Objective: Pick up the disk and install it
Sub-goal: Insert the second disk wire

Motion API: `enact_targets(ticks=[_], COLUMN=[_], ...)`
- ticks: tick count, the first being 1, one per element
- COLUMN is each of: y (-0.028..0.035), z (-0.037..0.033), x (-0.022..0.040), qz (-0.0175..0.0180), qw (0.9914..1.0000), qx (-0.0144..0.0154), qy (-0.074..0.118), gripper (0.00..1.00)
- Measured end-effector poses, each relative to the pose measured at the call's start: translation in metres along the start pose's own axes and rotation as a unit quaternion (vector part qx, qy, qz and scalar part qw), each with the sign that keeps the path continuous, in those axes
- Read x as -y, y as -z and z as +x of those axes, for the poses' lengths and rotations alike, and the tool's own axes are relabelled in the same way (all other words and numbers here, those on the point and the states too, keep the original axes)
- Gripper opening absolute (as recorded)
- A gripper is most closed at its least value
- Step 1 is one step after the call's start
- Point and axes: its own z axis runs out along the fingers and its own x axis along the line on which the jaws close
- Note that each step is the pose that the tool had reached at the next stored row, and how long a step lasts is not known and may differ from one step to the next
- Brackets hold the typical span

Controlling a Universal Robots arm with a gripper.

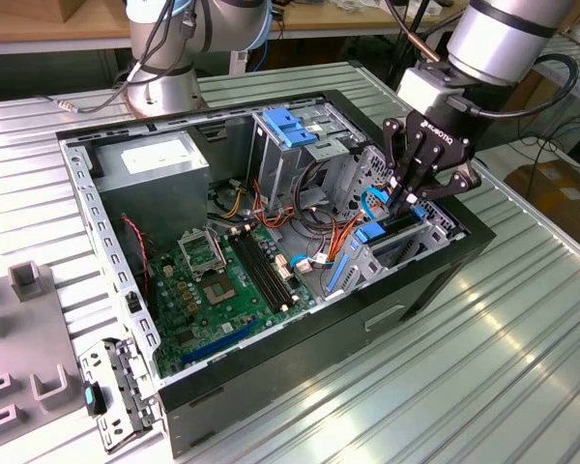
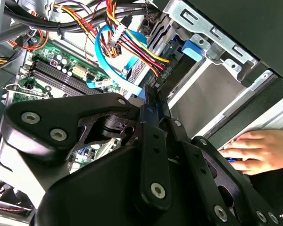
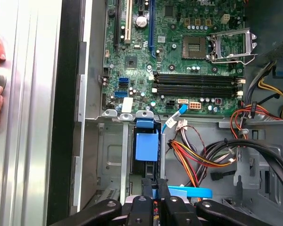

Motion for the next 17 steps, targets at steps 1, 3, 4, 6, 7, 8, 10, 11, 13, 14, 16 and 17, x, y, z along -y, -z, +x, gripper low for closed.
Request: enact_targets(ticks=[1, 3, 4, 6, 7, 8, 10, 11, 13, 14, 16, 17], y=[-0.0001, -0.0001, -0.0001, -0.0001, -0.0001, -0.0001, -0.0001, -0.0002, -0.0005, -0.0005, -0.0005, -0.0005], z=[0.0, 0.0, 0.0, 0.0, 0.0, 0.0, 0.0, 0.0, 0.0, 0.0, 0.0, 0.0], x=[0.0, 0.0, 0.0, 0.0, 0.0, 0.0, 0.0001, 0.0001, 0.0001, 0.0001, 0.0001, 0.0002], qz=[0.0, 0.0, 0.0, 0.0, 0.0, 0.0, 0.0001, 0.0023, 0.0095, 0.0138, 0.015, 0.015], qw=[1.0, 1.0, 1.0, 1.0, 1.0, 1.0, 1.0, 1.0, 0.99996, 0.9999, 0.99989, 0.99989], qx=[0.0001, 0.0002, 0.0002, 0.0003, 0.0004, 0.0004, 0.0004, 0.0004, 0.0002, -0.0001, -0.0001, 0.0], qy=[0.0, 0.0, 0.0, 0.0, 0.0, 0.0, 0.0, 0.0, 0.0, -0.001, -0.001, -0.001], gripper=[0.16, 0.16, 0.16, 0.17, 0.17, 0.24, 0.24, 0.24, 0.24, 0.24, 0.24, 0.24])
